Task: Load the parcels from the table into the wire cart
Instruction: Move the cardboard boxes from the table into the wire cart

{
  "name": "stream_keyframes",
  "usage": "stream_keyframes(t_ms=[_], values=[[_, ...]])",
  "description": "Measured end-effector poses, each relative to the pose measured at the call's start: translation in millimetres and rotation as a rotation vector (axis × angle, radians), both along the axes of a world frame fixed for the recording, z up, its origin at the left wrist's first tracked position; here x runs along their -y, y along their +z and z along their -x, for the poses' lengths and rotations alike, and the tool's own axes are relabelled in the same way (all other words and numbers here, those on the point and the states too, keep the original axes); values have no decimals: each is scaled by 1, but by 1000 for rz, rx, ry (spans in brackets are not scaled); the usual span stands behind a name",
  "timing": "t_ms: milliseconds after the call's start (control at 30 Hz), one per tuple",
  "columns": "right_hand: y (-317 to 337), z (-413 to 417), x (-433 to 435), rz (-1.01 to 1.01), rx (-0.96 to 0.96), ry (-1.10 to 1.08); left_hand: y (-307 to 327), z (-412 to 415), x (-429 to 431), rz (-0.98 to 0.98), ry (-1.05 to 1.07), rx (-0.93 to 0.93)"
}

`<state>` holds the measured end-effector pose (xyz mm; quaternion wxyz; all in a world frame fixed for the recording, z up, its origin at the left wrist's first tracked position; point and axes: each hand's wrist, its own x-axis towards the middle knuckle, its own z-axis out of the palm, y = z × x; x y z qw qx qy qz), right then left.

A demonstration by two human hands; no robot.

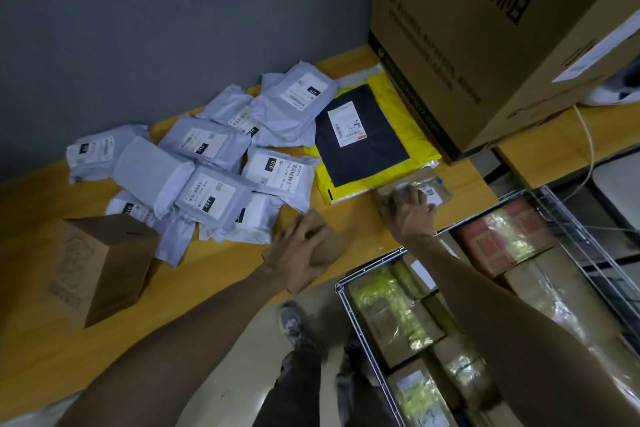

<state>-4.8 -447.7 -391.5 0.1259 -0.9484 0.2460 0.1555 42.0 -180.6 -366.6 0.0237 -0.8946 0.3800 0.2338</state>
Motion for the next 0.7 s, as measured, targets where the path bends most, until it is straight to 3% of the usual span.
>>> stream_keyframes(t_ms=[267,433,700], values=[[7,26,12,23,42,18,4,-16,34,49,221,-4],[12,9,-3,-6,29,-274,6,-16,27,38,143,-7],[-4,31,-9,-65,-31,-229,9,-12,36,24,200,-39]])
